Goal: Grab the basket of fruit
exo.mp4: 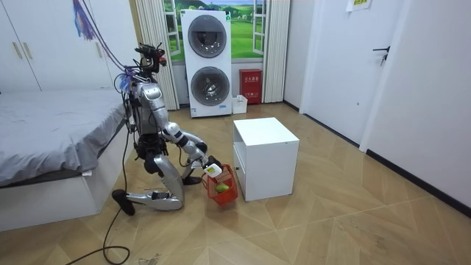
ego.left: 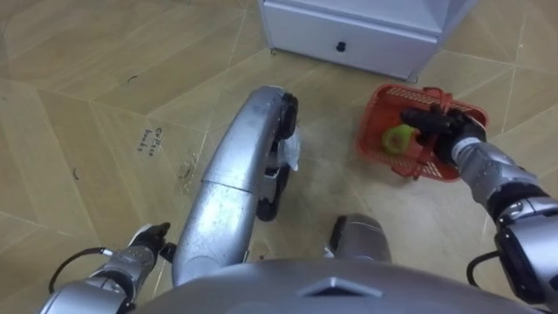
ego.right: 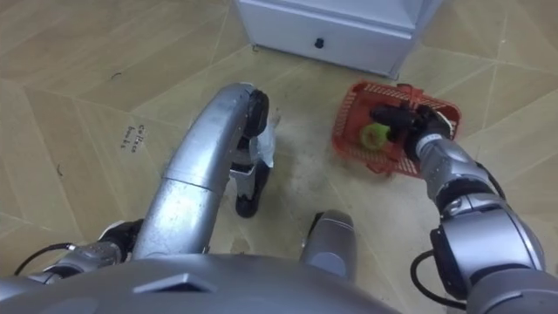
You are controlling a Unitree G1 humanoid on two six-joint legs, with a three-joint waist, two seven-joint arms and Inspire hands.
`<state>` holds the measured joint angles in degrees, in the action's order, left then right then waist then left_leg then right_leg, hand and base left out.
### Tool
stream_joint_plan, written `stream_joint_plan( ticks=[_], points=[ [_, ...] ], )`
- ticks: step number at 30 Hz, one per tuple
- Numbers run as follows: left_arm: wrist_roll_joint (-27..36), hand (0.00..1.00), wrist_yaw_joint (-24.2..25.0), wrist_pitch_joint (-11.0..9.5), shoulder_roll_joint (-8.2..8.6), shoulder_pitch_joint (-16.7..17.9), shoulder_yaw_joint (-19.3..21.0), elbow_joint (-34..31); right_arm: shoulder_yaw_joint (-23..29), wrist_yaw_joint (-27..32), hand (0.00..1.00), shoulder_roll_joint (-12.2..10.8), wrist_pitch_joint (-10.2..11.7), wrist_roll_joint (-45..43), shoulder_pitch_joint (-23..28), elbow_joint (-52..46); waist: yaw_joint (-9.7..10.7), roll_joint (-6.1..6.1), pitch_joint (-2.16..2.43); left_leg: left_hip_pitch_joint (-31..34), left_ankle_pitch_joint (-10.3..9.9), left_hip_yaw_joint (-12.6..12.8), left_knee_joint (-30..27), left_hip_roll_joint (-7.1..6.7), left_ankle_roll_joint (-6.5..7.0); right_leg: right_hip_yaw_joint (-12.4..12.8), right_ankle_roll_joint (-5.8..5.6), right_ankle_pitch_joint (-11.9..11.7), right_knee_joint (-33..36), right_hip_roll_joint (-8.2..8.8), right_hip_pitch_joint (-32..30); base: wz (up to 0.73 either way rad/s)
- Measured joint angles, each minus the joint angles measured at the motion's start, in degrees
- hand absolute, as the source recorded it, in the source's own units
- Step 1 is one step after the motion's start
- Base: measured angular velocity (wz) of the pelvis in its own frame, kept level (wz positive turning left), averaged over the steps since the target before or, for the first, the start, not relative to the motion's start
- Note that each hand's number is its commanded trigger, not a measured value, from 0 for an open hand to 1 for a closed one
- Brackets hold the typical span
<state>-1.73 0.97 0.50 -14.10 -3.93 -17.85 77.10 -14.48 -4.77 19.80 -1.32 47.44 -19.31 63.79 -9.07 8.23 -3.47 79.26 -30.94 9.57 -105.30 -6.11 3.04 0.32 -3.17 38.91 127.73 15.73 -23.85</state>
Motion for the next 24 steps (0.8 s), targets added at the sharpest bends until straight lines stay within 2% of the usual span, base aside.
stream_joint_plan(
  ticks=[1,5,8,10,11,13,14,16,17,18,19,20,21,22,23,24],
  points=[
    [0.0,0.0,0.1,0.3,-0.13,-0.4,0.1,0.0,0.0,-0.1,1.0,0.0,0.0,0.5,0.4,-1.7,0.6,0.06,0.05,-0.3,-0.2,-0.5,-0.4,-0.71,0.15,-0.8,0.05,0.0,-0.4,-0.1,1.1,0.15],
    [-0.1,0.0,-0.3,0.4,-0.36,-1.8,3.2,0.0,0.1,-0.8,1.0,-0.2,0.0,1.7,2.5,-8.6,1.1,0.28,0.3,-0.9,-1.4,-1.1,-1.5,-0.89,1.18,-1.4,0.12,0.0,-1.8,-1.13,2.8,0.03],
    [-0.2,0.0,-0.7,0.3,-0.39,-3.2,5.9,-0.4,0.1,-2.3,1.0,-0.3,0.0,1.7,2.6,-10.7,1.4,0.24,0.36,-1.3,-2.0,-1.2,-1.2,-1.16,2.29,-0.6,0.21,0.7,-4.4,-3.47,3.6,0.06],
    [-0.1,0.0,-0.8,0.6,-0.4,-3.2,7.6,-1.9,0.2,-3.1,1.0,-0.3,-0.3,1.7,2.5,-12.3,1.6,0.14,0.43,-2.0,-2.2,-1.2,0.9,-1.73,2.84,1.2,0.07,0.9,-8.3,-5.81,3.6,0.04],
    [0.0,0.0,-0.8,0.8,-0.39,-3.2,7.9,-2.2,0.3,-3.2,1.0,-0.3,-0.7,1.8,2.5,-13.1,1.7,0.12,0.43,-2.4,-2.2,-1.2,1.7,-1.74,3.07,1.7,0.06,0.9,-9.6,-6.28,3.5,0.0],
    [-0.1,0.0,-0.9,1.9,-0.31,-3.2,8.7,-3.0,0.3,-4.4,1.0,-0.3,-1.4,1.8,2.5,-15.1,1.9,-0.36,0.69,-4.1,-2.1,-1.2,4.9,-1.66,3.71,2.8,0.05,0.9,-14.9,-7.41,3.8,-0.12],
    [0.0,0.0,-0.8,2.3,-0.25,-3.0,8.9,-3.1,0.4,-5.2,1.0,-0.3,-1.9,1.8,2.4,-16.3,1.9,-0.93,1.13,-5.7,-1.9,-1.2,7.8,-1.55,4.05,3.6,0.04,0.9,-19.7,-7.78,4.2,-0.26],
    [0.0,0.0,-1.0,3.4,-0.29,-1.9,10.5,-4.5,0.4,-5.8,1.0,-0.2,-2.5,1.8,2.6,-19.0,2.5,-1.51,1.39,-9.5,-1.4,-1.2,13.6,-1.52,4.78,4.4,-0.48,0.6,-28.8,-7.92,6.0,-0.29],
    [0.0,0.0,-1.1,4.1,-0.36,-1.2,11.7,-4.7,0.4,-6.3,1.0,-0.2,-2.6,1.8,2.7,-20.6,2.3,-1.75,1.56,-12.6,-1.0,-1.1,17.9,-1.45,4.97,4.9,-1.32,-0.8,-35.2,-8.02,7.6,-0.32],
    [0.0,0.0,-1.5,4.8,-0.36,-0.7,13.0,-4.8,0.7,-6.6,1.0,-0.1,-2.6,2.0,3.2,-22.7,2.5,-1.98,1.67,-16.1,-0.5,-1.1,22.3,-1.57,5.33,5.0,-1.68,-3.0,-41.8,-7.87,9.7,-0.35],
    [0.0,0.0,-1.8,5.4,-0.41,-0.1,14.2,-5.5,1.5,-7.1,1.0,-0.1,-2.6,2.1,4.6,-24.9,2.5,-2.06,1.78,-20.1,0.0,-1.1,26.7,-1.76,5.72,5.3,-2.09,-6.3,-48.0,-7.86,12.3,-0.27],
    [0.0,0.0,-1.8,5.5,-0.41,0.1,14.8,-5.8,1.8,-7.4,1.0,-0.1,-2.9,2.1,5.2,-25.5,2.4,-2.08,1.83,-22.1,0.3,-1.1,29.0,-1.74,5.88,5.7,-2.19,-8.1,-50.9,-7.85,13.5,-0.3],
    [0.0,0.0,-1.9,5.8,-0.53,0.8,15.4,-6.1,2.3,-7.7,1.0,-0.2,-3.6,2.1,6.6,-27.3,2.0,-2.16,1.89,-26.2,1.0,-1.2,33.5,-1.87,6.05,6.1,-2.37,-11.7,-56.7,-7.69,16.0,-0.32],
    [-0.1,0.0,-1.9,6.0,-0.78,2.1,15.4,-7.2,2.6,-7.7,1.0,-0.2,-3.8,1.8,8.5,-30.8,2.5,-2.42,2.18,-29.5,1.8,-1.4,37.7,-2.0,6.2,6.2,-2.4,-15.9,-61.5,-7.56,17.9,-0.29],
    [-0.1,0.0,-1.8,6.2,-0.88,2.6,15.6,-7.9,3.0,-7.8,1.0,-0.3,-3.8,1.6,9.5,-32.9,2.6,-2.47,2.21,-31.0,2.3,-1.5,39.7,-2.09,6.18,6.3,-2.38,-18.2,-63.6,-7.49,18.5,-0.24],
    [-0.2,0.0,-1.8,6.8,-0.9,3.3,16.3,-9.0,4.3,-8.5,1.0,-0.3,-3.7,1.5,11.4,-36.3,2.6,-2.35,2.23,-34.2,3.2,-1.5,43.7,-2.46,6.27,6.5,-2.45,-23.2,-66.9,-7.03,19.7,-0.19]
  ],
)
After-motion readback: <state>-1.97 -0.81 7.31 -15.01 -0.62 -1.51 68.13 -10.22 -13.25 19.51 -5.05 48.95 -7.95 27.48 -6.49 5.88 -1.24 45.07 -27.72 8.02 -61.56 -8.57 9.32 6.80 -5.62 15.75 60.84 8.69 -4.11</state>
